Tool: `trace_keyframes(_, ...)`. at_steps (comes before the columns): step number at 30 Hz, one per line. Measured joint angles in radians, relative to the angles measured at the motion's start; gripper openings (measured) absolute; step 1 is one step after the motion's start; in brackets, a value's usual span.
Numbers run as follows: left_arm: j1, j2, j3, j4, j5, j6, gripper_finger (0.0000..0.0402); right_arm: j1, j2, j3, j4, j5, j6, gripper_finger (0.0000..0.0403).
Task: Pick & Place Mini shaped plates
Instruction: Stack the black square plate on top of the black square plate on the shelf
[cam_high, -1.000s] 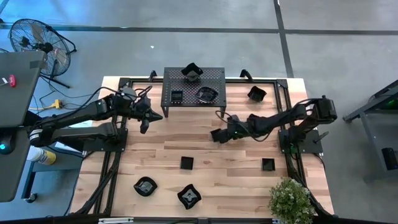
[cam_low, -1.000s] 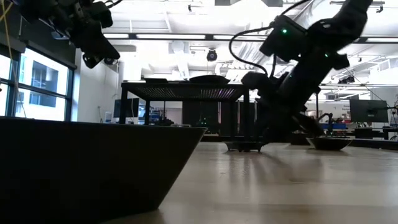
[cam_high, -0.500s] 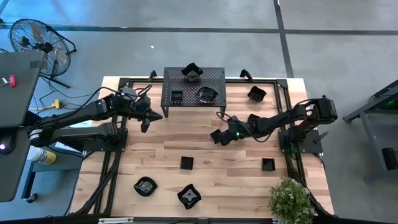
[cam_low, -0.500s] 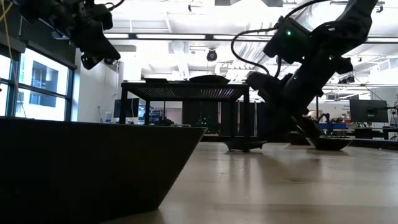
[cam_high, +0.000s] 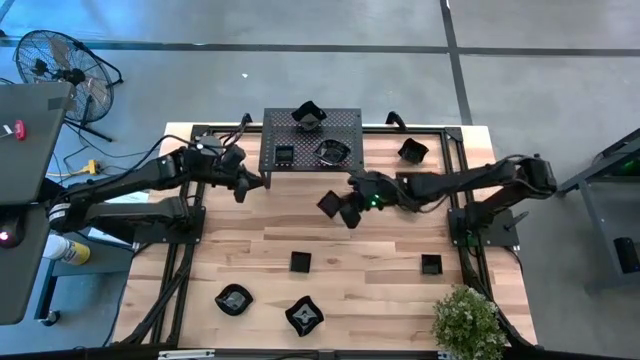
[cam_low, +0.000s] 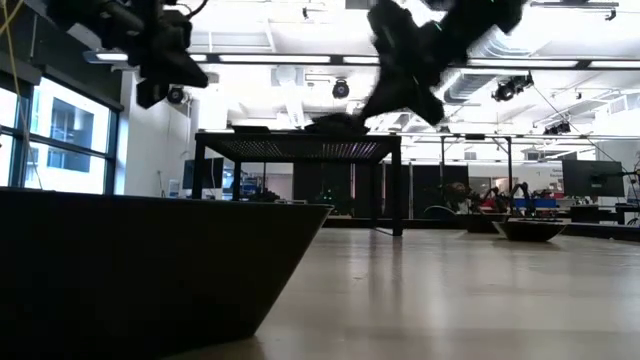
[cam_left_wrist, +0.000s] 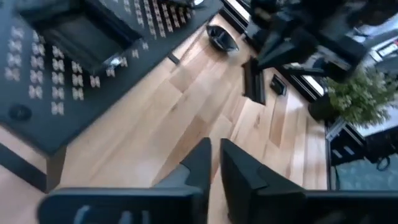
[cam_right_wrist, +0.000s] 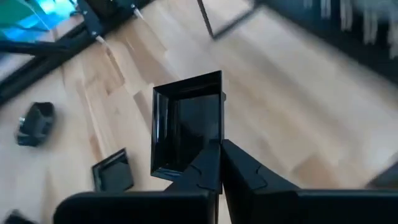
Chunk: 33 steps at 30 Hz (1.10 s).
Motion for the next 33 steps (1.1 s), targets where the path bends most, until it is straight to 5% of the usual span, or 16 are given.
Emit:
trace_keyframes(7, -0.001, 0.153, 0.14, -0.004, -0.04, 0.01, 0.0117, -0.039, 0.105, 0.329, -0.213, 0.09, -0.302, 0.0003)
trace_keyframes(14, -0.001, 0.273, 0.255, -0.005, -0.044, 0.039, 0.0125, -0.059, 0.21, 0.516, -0.262, 0.152, -0.56, 0.0002)
trace_keyframes(20, -0.019, 0.325, 0.309, -0.004, -0.065, 0.067, 0.011, -0.071, 0.247, 0.578, -0.262, 0.163, -0.636, 0.0002)
trace_keyframes(33, -0.132, 0.361, 0.339, 0.001, -0.311, 0.101, 0.009, -0.087, 0.247, 0.58, -0.213, 0.109, -0.66, 0.0002)
